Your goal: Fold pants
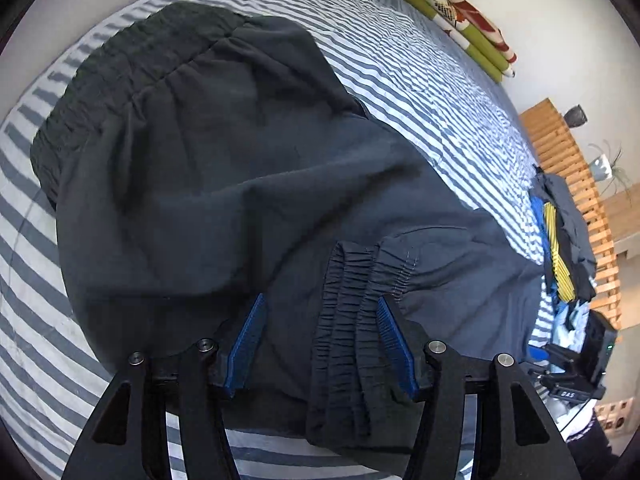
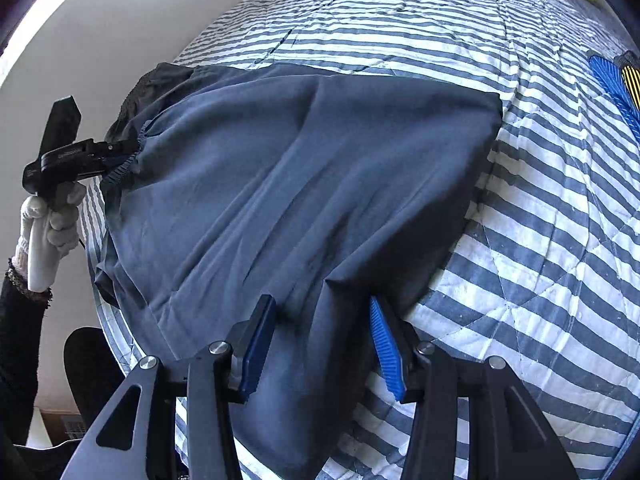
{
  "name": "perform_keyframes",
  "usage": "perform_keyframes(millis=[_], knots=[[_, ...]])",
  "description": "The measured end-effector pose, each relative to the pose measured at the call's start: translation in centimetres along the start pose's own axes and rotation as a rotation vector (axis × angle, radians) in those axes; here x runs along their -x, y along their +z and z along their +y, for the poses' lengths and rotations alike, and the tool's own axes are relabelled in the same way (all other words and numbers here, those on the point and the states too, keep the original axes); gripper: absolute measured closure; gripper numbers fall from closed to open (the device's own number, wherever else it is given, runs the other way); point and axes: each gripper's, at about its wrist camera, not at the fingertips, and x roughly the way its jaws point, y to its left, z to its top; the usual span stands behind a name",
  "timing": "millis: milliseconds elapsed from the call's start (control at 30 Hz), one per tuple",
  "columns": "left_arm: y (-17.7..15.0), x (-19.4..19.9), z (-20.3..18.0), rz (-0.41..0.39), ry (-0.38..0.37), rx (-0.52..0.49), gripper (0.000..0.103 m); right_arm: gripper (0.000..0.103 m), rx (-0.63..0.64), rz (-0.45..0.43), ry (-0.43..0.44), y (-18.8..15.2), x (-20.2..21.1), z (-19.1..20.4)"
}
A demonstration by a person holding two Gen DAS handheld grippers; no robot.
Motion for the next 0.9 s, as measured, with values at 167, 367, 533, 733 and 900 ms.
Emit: perform_keyframes(millis=[167, 367, 533, 733, 900], knots=[[-0.2, 0.2, -2.1, 0.01, 0.011, -0.057, 0.04, 0.059, -0.013, -0.005, 0.023, 0.0, 0.0, -0.6], [0.3, -0.7, -3.0, 0.028, 0.04, -0.075, 0.04, 0.058, -0.009, -0.014, 0.023, -0.1, 0.0, -0.6], [-0.3, -1.5, -2.6, 0.042, 0.004, -0.067, 0.047, 0.058, -0.014, -0.018, 0.029, -0.1, -0.1, -0.6], [-2.0, 0.0, -5.4, 0.01, 0.024, -0.19, 0.075, 0.058, -0.02, -0.02, 0.036, -0.1, 0.0, -0.6], [-3.0, -0.6, -7.4, -0.01, 0.147, -0.273, 0.068, 0.058, -0.021, -0.025, 0.039, -0.2, 0.0, -0.7]])
